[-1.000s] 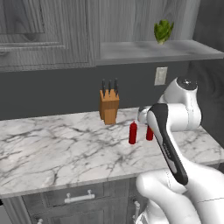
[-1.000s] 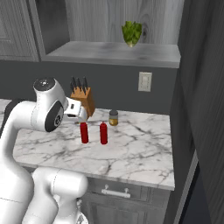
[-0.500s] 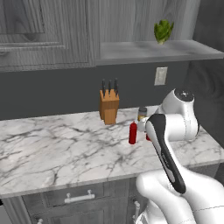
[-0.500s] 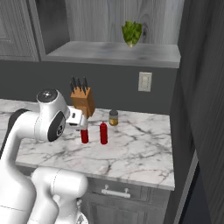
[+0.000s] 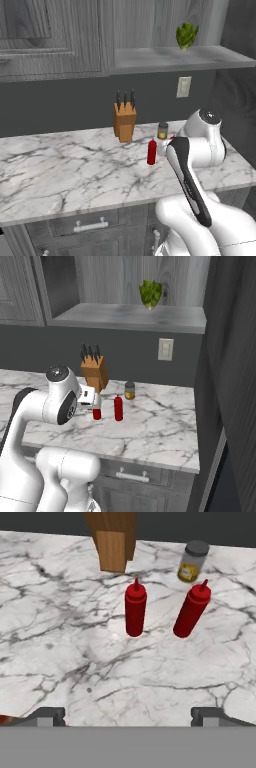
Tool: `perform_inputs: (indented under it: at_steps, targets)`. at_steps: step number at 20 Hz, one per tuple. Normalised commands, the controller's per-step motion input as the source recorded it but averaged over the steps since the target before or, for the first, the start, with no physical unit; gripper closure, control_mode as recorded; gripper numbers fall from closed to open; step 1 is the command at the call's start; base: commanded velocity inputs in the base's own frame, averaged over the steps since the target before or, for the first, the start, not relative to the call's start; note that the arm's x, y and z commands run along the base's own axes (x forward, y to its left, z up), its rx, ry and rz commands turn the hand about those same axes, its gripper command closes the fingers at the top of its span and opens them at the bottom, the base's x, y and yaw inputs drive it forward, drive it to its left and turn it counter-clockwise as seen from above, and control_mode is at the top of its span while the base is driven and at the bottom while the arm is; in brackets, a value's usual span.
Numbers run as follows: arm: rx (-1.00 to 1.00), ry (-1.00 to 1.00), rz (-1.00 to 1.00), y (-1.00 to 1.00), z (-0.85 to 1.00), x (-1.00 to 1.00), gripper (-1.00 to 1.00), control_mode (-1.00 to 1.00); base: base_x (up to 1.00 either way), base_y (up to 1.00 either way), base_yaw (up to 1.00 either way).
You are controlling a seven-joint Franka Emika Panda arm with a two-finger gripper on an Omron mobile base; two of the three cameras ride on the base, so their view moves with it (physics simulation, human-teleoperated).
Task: Pick the ketchup and ketchup from the counter and place them in the cabinet.
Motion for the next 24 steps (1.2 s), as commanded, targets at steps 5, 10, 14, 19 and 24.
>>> perform_inputs:
  at_steps: [5,10,14,19,24]
  targets:
    - [0.01,0.00,0.05,0.00,-0.17,0.21,-1.00,-1.00,0.00,0.00,0.00]
    - [0.00,0.00,0.03,0.00,-0.17,0.28,-1.00,-1.00,0.00,0.00,0.00]
    - [0.00,0.00,0.01,0.01,-0.18,0.34,-1.00,-1.00,0.00,0.00,0.00]
    - [0.00,0.00,0.00,0.02,-0.18,0.31,-1.00,-1.00,0.00,0.00,0.00]
    - [0.00,0.00,0.00,0.04,-0.22,0.27,-1.00,-1.00,0.00,0.00,0.00]
